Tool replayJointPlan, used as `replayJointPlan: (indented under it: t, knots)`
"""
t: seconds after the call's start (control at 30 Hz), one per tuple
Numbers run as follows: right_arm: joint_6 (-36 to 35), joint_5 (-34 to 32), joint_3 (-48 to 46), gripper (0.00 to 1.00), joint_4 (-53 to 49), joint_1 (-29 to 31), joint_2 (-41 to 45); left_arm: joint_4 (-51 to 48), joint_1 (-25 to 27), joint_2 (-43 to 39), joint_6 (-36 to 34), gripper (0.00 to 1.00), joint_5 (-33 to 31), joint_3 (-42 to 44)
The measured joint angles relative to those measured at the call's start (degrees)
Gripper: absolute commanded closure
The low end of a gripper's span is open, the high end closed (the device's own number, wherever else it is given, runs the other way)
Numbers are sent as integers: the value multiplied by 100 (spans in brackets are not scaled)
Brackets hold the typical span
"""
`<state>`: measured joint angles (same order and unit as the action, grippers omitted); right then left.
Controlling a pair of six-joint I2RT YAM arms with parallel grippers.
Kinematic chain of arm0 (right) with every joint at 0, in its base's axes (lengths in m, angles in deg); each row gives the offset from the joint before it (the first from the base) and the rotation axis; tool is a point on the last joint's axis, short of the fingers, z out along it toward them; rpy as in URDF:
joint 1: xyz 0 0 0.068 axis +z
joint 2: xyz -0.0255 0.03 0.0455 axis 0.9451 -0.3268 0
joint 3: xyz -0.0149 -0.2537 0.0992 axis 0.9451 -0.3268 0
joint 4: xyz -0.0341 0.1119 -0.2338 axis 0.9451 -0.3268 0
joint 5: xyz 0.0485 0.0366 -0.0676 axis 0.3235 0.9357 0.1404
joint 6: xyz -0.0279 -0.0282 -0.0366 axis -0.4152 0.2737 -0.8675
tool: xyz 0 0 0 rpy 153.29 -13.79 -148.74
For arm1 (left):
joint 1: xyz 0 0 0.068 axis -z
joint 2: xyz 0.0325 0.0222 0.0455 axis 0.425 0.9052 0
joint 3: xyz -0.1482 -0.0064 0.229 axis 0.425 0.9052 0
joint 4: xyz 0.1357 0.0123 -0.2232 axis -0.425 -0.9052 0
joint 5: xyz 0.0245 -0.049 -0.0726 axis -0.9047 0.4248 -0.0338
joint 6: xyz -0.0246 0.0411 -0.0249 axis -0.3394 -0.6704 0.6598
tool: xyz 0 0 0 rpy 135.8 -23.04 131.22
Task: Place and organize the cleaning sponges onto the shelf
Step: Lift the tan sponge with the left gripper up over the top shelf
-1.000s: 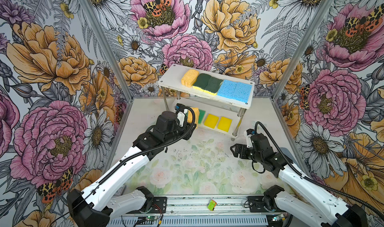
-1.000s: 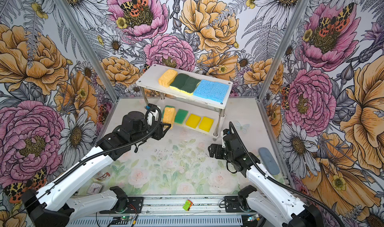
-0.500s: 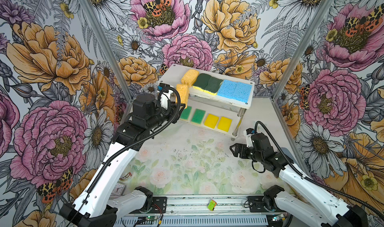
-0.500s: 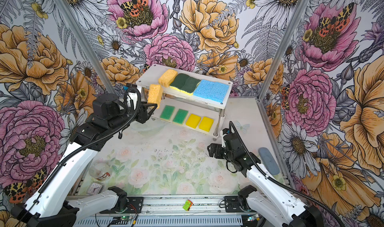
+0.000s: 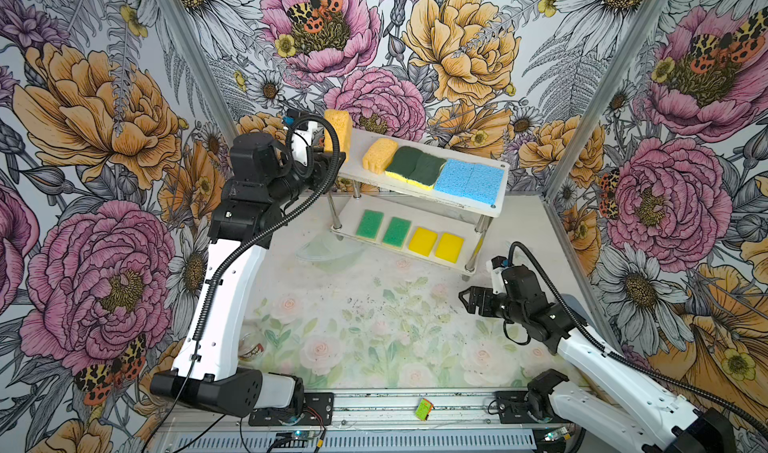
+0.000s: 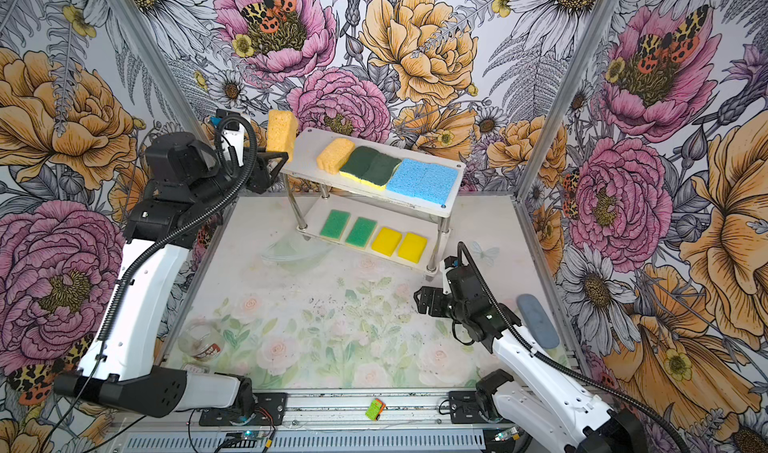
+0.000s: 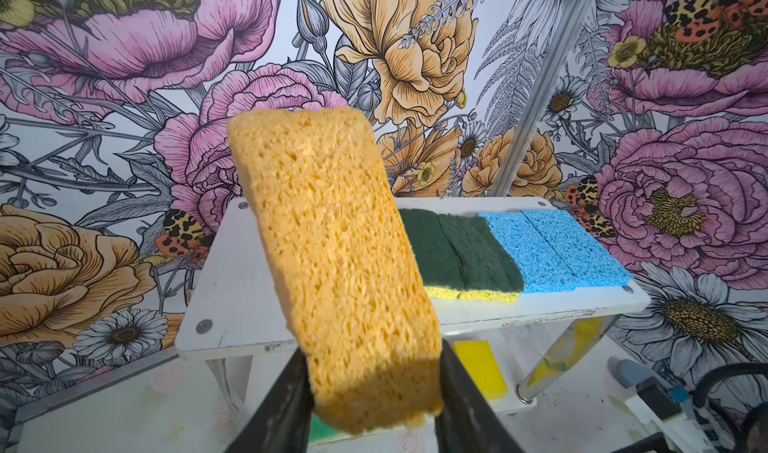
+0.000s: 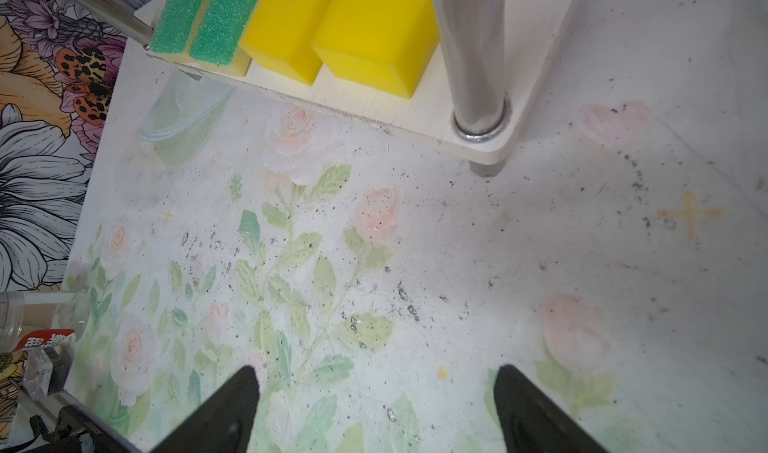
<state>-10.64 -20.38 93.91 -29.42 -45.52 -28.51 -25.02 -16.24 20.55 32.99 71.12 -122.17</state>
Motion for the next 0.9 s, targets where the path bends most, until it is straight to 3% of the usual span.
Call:
replayJointPlan:
  t: [0.43, 0.67, 0.9]
  knots:
    - [15, -22, -2, 9, -20, 0, 337, 0, -802, 1652, -481, 56, 1141, -1082]
    - [24, -66, -2, 9, -66, 0, 483, -9, -879, 2323, -522, 56, 1484, -1281]
    - [28, -74, -26, 9, -120, 0, 496, -37, -863, 2398, -616, 55, 1668, -1344]
